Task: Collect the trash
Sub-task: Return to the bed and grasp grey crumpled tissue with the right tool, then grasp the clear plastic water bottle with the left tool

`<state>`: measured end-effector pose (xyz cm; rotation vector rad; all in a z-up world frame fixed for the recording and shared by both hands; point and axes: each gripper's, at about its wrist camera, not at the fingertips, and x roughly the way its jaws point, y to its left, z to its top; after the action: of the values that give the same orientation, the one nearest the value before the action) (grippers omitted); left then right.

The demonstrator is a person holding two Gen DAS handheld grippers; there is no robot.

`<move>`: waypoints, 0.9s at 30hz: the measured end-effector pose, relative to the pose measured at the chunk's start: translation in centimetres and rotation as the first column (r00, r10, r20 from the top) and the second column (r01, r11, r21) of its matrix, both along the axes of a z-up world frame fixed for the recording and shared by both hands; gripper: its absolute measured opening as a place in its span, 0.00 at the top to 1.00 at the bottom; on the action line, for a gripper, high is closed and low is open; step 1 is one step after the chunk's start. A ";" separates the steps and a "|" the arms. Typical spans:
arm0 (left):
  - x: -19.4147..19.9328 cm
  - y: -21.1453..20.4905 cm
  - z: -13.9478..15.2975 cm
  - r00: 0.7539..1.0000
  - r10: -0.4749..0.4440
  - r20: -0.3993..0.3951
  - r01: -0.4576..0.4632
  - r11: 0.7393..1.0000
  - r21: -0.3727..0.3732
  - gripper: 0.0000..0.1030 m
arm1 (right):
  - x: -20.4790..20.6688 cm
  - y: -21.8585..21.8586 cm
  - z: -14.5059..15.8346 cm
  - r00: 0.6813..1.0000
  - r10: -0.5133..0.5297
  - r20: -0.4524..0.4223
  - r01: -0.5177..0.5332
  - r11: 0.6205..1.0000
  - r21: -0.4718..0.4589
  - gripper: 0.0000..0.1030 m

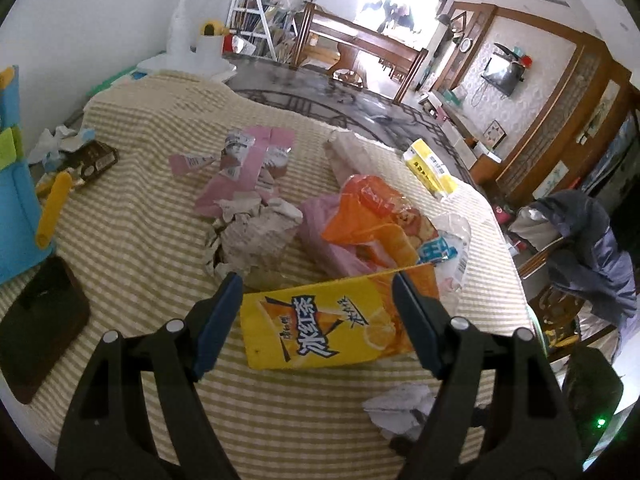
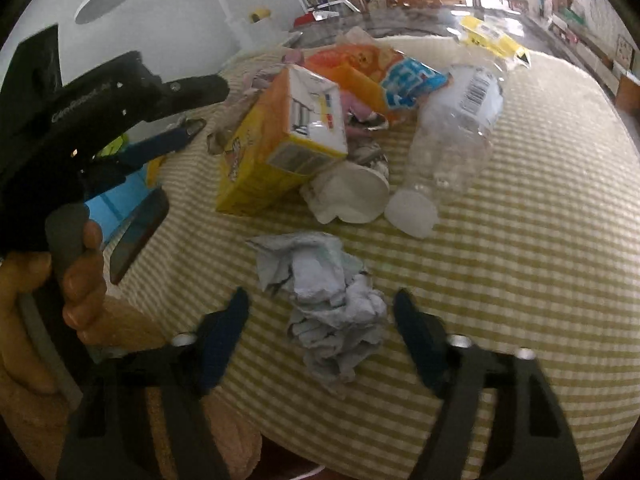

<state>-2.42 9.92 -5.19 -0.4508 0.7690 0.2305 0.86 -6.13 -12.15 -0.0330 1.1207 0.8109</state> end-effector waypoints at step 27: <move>9.3 -14.4 -0.2 0.927 -0.310 -0.212 0.359 0.896 0.260 0.22 | 3.7 -18.5 6.4 0.792 -0.606 0.076 0.556 0.767 0.322 0.64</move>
<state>6.88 -4.51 -5.34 -0.0098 0.9455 0.0556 4.55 -24.64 -5.73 0.4642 0.7640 0.3814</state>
